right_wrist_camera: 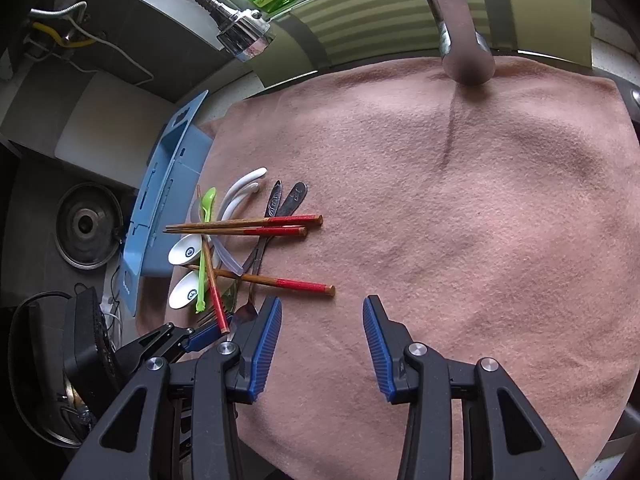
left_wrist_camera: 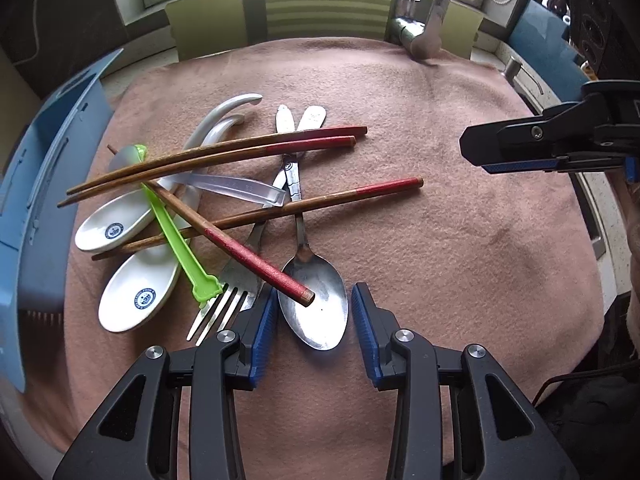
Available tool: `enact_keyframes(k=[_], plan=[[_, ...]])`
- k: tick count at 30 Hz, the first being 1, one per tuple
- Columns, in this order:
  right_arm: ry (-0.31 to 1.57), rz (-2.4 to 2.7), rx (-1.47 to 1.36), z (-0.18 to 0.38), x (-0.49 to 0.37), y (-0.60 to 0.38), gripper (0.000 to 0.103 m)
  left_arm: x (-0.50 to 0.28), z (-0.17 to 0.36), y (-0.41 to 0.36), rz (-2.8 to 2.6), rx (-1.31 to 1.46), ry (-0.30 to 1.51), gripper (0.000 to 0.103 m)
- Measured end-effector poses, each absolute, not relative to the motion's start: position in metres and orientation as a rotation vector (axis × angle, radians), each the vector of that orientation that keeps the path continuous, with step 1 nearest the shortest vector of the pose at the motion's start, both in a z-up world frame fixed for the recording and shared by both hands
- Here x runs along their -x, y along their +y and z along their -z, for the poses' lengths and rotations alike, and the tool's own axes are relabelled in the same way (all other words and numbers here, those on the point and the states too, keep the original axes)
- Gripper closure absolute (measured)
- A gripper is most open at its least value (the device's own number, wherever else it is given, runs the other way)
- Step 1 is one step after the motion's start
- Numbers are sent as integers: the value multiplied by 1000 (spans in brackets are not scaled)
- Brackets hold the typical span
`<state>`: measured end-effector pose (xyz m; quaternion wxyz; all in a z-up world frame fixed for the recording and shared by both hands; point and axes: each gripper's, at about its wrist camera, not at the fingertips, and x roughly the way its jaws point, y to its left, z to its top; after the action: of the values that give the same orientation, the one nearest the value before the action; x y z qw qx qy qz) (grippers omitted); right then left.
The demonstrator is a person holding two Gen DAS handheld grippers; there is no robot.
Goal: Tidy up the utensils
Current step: 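Close the right gripper on the handle of the metal spoon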
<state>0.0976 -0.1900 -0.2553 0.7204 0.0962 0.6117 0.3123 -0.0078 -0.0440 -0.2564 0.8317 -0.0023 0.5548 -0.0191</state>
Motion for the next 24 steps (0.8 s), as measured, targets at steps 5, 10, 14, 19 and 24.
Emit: enact_keyframes(k=[5,10,14,19,24], plan=[[1354,-684,-226,255,-99,-194,64,10,255,-49,58,-5,1177,69],[1354,-677,-233,256,-101,-198,64,14,254,-51,96,17,1178,69],[1360,-671,-240,258,-103,-200,64,20,253,-64,163,30,1178,69],[1377,-659,-266,262,-110,-208,64,21,253,-84,243,31,1171,69],[1414,-649,-255,269,-120,-211,64,18,254,-106,319,10,1161,69]])
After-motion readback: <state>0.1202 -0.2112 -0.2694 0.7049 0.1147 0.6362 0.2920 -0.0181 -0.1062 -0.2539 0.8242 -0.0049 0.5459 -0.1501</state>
